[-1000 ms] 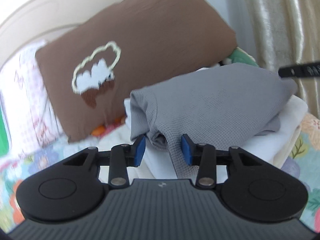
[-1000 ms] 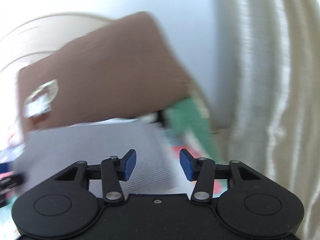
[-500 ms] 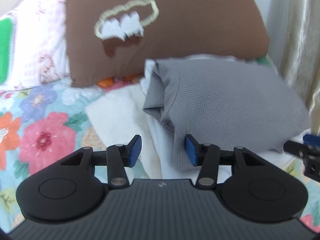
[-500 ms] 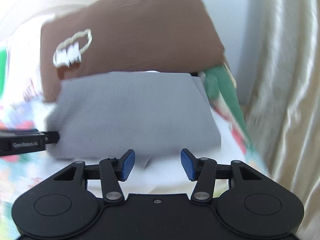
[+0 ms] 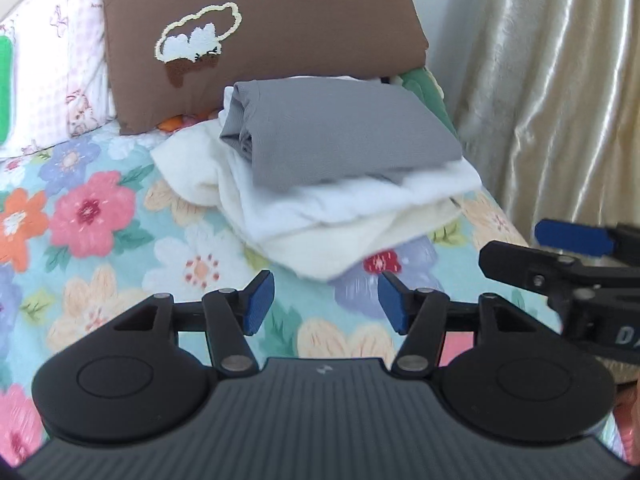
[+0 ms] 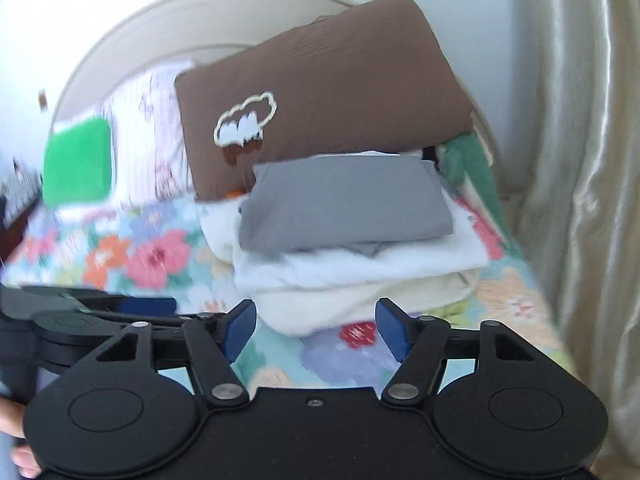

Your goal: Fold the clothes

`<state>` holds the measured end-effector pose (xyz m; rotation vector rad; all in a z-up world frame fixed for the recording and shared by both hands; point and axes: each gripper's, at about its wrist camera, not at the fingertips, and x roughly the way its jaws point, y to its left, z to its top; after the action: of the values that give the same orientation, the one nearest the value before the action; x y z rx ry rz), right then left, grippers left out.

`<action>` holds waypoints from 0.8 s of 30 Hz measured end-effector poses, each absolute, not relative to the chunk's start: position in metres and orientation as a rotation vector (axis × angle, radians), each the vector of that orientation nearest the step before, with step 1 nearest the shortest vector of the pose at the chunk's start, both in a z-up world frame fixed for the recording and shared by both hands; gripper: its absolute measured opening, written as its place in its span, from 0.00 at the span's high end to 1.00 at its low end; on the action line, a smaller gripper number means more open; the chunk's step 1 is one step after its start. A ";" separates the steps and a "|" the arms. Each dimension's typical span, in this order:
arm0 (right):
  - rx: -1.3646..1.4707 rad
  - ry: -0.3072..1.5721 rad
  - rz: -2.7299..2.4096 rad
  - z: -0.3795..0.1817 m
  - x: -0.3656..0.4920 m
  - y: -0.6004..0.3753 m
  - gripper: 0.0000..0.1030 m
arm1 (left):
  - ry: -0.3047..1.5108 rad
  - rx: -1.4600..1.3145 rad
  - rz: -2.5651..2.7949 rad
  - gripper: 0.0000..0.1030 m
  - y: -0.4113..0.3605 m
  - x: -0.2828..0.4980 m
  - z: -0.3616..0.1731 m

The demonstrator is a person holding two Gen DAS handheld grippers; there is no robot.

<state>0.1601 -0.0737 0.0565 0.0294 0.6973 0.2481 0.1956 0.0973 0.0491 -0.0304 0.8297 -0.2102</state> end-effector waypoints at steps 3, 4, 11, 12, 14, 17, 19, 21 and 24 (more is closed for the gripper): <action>0.003 0.699 0.214 0.058 0.136 -0.075 0.29 | 0.839 -0.002 -0.206 0.38 0.090 0.172 0.054; 0.001 0.701 0.197 0.058 0.129 -0.077 0.27 | 0.833 -0.007 -0.205 0.35 0.090 0.165 0.054; 0.091 0.757 0.128 0.042 0.115 -0.101 0.22 | 0.844 -0.015 -0.154 0.29 0.081 0.139 0.047; 0.095 0.759 0.118 0.041 0.114 -0.102 0.22 | 0.846 -0.002 -0.152 0.29 0.079 0.138 0.045; 0.095 0.761 0.101 0.038 0.114 -0.104 0.21 | 0.853 0.001 -0.150 0.26 0.077 0.137 0.041; 0.082 0.745 0.085 0.038 0.111 -0.104 0.14 | 0.858 -0.002 -0.126 0.22 0.077 0.135 0.037; 0.097 0.735 0.085 0.036 0.108 -0.104 0.09 | 0.862 0.008 -0.103 0.16 0.076 0.134 0.035; 0.119 0.744 0.091 0.033 0.108 -0.104 0.09 | 0.868 0.020 -0.094 0.12 0.075 0.132 0.033; 0.114 0.762 0.089 0.030 0.107 -0.098 0.09 | 0.882 0.046 -0.085 0.09 0.072 0.130 0.031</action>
<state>0.1071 -0.0985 0.0296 0.1140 0.7615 0.0886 0.1297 0.0722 0.0306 0.0462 0.8819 -0.0849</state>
